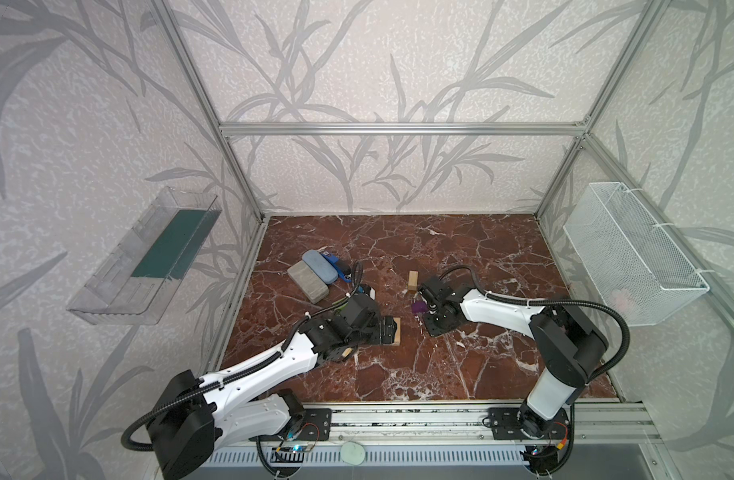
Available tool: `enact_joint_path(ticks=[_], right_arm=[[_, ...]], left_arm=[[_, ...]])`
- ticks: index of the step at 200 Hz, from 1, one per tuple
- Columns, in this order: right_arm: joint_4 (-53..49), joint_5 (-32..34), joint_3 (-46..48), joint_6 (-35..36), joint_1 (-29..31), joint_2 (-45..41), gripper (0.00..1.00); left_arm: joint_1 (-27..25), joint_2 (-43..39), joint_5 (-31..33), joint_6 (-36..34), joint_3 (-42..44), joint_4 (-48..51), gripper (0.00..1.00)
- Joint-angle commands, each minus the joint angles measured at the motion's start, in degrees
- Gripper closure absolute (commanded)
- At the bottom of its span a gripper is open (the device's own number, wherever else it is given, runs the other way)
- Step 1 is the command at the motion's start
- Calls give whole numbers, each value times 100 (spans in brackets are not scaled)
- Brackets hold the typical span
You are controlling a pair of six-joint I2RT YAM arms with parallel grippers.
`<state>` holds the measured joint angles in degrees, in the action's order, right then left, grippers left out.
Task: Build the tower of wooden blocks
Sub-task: 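Reach the right gripper to the wooden block near the purple block and grasp it, then carry the held block with the right gripper toward the block group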
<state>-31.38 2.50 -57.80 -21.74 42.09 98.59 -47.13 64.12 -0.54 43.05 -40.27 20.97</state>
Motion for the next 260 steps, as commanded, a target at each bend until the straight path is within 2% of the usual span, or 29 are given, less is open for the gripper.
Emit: enact_joint_path(ticks=[1, 75, 143, 192, 209, 260], right_arm=[[-289, 58, -102, -411, 122, -369, 73], [-1025, 312, -720, -2069, 685, -687, 74], [-1098, 837, -1204, -3268, 1372, -411, 76], [-1159, 1024, -1769, -3680, 1619, 129, 77], [-1169, 1121, -1944, -3764, 1883, 313, 77], [-1240, 1182, -2381, -3979, 1991, 809, 77]], left_arm=[[-15, -156, 220, -95, -125, 103, 1], [3, -972, 832, 89, 283, 566, 0], [47, -1582, 1183, 147, 519, 1175, 0], [64, -1987, 1339, 272, 709, 1333, 1], [73, -2120, 1389, 316, 731, 1412, 1], [90, -2362, 1525, 380, 740, 1660, 1]])
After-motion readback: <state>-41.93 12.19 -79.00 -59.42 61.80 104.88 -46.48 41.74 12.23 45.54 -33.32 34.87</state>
